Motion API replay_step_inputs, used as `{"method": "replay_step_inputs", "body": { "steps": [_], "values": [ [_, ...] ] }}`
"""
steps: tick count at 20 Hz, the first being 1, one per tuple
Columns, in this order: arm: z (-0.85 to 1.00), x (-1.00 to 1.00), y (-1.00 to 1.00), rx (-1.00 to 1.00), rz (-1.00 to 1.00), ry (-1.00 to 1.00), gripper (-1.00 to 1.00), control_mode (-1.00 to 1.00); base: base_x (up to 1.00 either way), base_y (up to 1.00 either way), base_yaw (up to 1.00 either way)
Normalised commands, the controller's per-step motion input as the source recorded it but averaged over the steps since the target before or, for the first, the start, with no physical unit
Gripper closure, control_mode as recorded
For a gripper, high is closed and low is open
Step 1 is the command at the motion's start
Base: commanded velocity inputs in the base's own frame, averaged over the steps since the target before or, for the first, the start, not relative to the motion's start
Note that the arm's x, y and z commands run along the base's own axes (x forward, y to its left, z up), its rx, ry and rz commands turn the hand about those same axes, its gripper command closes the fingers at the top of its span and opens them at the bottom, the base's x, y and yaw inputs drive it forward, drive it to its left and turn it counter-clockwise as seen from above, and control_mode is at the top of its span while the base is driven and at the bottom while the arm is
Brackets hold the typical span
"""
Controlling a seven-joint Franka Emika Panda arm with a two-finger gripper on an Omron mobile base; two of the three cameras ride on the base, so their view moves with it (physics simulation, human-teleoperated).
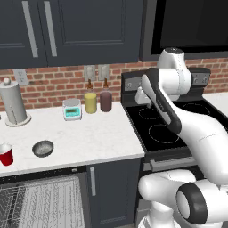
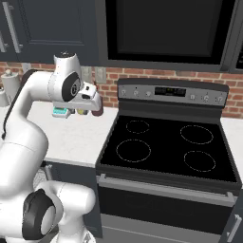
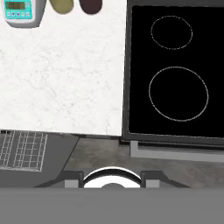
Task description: Pick up the cup and bowl from the counter, place them in the dishwasher, and close the dishwasher door.
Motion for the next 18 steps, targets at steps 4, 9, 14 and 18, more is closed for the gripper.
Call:
{"method": "replay_step_inputs", "body": {
  "steps": [4,9,14,18],
  "values": [
    [0.00,-0.31,0.28,-0.01,0.00,-0.02,-1.00,-1.00,0.00,0.00,0.00],
    [-0.09,-0.41,0.56,-0.01,0.00,0.00,-1.00,-1.00,0.00,0.00,0.00],
    [-0.15,-0.27,0.79,0.00,0.00,0.03,-1.00,-1.00,0.00,0.00,0.00],
    [-0.26,0.01,0.85,0.00,0.01,0.01,-1.00,-1.00,0.00,0.00,0.00]
  ]
}}
